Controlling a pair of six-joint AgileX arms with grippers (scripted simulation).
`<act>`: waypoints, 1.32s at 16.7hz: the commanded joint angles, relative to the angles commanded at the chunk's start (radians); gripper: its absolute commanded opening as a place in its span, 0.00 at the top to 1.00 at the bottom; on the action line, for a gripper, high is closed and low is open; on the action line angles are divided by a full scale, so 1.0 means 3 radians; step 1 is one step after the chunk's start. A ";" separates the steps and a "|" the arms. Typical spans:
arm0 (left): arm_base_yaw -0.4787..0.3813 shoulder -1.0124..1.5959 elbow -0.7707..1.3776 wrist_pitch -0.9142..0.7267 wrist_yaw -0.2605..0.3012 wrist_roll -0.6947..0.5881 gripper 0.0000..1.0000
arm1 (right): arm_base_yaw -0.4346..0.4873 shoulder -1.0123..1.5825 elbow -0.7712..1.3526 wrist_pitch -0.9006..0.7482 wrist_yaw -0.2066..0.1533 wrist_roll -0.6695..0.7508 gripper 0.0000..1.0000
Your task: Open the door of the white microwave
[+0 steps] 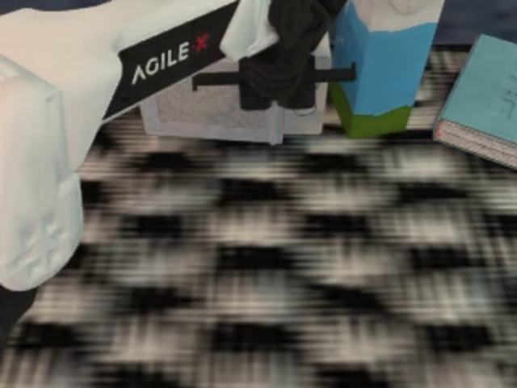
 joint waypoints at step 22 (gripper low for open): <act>0.0012 -0.0331 -0.0550 0.0308 0.0133 0.0301 1.00 | 0.0000 0.0000 0.0000 0.0000 0.0000 0.0000 0.00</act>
